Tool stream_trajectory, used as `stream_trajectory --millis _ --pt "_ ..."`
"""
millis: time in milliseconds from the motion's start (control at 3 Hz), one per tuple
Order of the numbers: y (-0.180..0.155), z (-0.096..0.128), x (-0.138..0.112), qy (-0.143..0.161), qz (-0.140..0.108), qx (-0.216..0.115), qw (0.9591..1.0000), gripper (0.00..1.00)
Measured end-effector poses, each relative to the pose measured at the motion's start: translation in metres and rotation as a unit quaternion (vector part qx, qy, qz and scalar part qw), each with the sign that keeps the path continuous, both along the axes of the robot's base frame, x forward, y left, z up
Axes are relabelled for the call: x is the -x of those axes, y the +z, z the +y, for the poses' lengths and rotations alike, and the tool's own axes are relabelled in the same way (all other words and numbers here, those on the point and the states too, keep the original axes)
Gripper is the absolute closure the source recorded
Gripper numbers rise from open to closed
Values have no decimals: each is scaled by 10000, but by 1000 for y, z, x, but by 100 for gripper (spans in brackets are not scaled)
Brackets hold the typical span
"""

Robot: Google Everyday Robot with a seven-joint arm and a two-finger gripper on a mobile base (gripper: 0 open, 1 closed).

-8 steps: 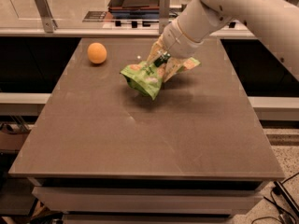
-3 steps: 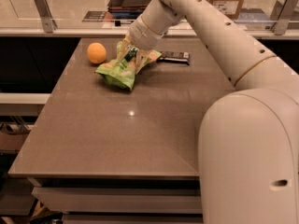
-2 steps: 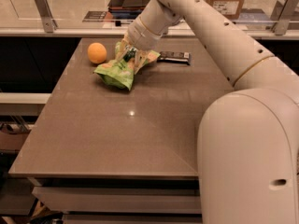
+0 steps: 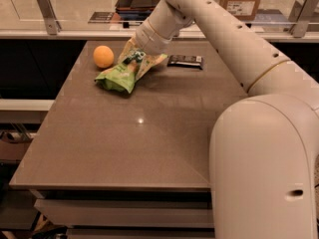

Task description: Move green rice chip bag near orange

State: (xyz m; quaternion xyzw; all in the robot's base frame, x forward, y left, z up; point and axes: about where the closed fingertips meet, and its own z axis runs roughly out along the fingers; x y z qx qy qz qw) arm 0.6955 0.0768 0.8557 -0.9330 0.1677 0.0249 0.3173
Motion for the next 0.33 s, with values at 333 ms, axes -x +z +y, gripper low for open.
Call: stream_trajectory --millis 333 --pt "-3 2 0 15 17 0 10000 0"
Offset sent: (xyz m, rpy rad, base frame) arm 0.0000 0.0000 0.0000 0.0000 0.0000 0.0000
